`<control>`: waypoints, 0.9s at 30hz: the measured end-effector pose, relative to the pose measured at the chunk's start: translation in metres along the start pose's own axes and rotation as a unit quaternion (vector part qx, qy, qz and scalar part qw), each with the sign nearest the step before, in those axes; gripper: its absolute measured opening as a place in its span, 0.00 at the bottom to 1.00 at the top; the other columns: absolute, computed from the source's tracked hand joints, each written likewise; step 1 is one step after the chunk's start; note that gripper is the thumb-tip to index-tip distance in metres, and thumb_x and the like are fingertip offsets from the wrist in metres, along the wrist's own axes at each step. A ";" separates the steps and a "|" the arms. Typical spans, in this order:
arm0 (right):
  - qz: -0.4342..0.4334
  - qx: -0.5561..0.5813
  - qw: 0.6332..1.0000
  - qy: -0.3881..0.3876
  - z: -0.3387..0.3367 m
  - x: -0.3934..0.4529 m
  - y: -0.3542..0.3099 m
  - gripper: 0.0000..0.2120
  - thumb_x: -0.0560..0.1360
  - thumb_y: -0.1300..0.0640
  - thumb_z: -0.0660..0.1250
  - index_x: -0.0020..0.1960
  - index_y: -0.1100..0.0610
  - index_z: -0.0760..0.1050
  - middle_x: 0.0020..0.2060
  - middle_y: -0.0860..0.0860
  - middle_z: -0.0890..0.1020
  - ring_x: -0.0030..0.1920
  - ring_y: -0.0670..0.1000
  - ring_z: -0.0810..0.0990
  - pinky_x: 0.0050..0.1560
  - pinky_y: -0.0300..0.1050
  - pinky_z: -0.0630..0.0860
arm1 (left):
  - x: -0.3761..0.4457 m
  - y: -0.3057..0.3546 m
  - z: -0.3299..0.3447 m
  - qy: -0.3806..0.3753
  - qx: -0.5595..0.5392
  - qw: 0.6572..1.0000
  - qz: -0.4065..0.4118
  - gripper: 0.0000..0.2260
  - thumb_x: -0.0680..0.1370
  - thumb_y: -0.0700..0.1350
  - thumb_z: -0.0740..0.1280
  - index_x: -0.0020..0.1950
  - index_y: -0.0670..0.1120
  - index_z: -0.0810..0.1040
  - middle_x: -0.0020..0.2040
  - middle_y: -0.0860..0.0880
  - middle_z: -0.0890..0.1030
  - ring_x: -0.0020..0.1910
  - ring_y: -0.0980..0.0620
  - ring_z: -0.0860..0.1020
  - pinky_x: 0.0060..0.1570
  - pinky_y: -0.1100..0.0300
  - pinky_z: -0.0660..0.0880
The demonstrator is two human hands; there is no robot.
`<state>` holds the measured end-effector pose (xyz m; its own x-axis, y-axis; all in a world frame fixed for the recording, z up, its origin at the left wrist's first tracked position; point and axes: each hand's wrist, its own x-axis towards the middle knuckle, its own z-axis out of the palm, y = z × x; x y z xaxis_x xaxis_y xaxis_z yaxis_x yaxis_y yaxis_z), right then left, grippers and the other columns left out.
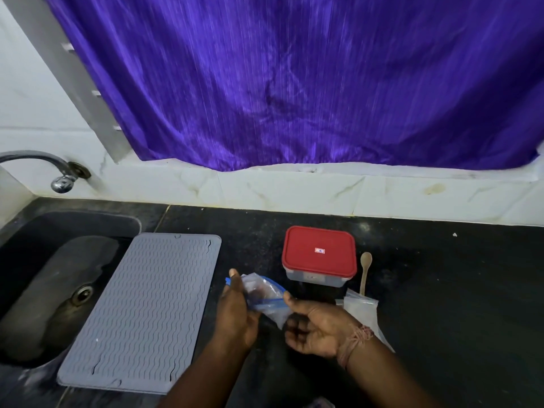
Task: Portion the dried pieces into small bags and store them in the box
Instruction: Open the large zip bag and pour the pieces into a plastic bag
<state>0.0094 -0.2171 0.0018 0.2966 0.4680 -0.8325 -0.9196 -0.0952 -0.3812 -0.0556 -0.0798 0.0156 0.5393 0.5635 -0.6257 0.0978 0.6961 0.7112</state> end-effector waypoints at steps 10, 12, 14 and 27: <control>-0.110 0.211 0.971 0.014 -0.002 0.019 -0.024 0.07 0.77 0.75 0.60 0.47 0.70 0.77 0.34 0.62 0.83 0.35 0.57 0.84 0.36 0.50 0.83 | -0.003 -0.004 -0.008 -0.039 0.019 0.995 -0.091 0.13 0.83 0.52 0.64 0.57 0.44 0.81 0.48 0.45 0.84 0.44 0.49 0.81 0.47 0.55 0.75; -0.108 0.209 0.972 -0.005 -0.001 0.017 -0.025 0.08 0.75 0.75 0.60 0.44 0.69 0.78 0.34 0.62 0.84 0.33 0.57 0.85 0.39 0.50 0.84 | -0.001 -0.001 -0.009 -0.002 -0.045 0.993 -0.107 0.11 0.84 0.49 0.64 0.55 0.42 0.79 0.48 0.43 0.82 0.45 0.47 0.79 0.48 0.53 0.75; -0.095 0.200 0.975 -0.018 0.001 0.017 -0.019 0.10 0.70 0.73 0.61 0.45 0.66 0.79 0.38 0.62 0.83 0.38 0.58 0.84 0.53 0.53 0.81 | 0.003 0.002 -0.005 0.018 -0.068 0.990 -0.119 0.11 0.85 0.45 0.62 0.50 0.39 0.78 0.50 0.39 0.81 0.47 0.44 0.79 0.50 0.49 0.77; -0.318 -0.061 0.939 0.115 0.014 0.029 -0.028 0.10 0.75 0.70 0.63 0.46 0.60 0.82 0.37 0.59 0.83 0.37 0.55 0.81 0.42 0.49 0.77 | 0.005 -0.003 0.002 -0.094 0.612 0.770 0.154 0.22 0.73 0.64 0.69 0.52 0.46 0.82 0.51 0.42 0.82 0.50 0.45 0.81 0.47 0.55 0.75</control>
<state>0.0402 -0.1883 -0.0060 0.8369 0.2633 -0.4798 -0.5048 0.0325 -0.8626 -0.0517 -0.0796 0.0113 0.7950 0.4637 -0.3911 0.5939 -0.4641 0.6571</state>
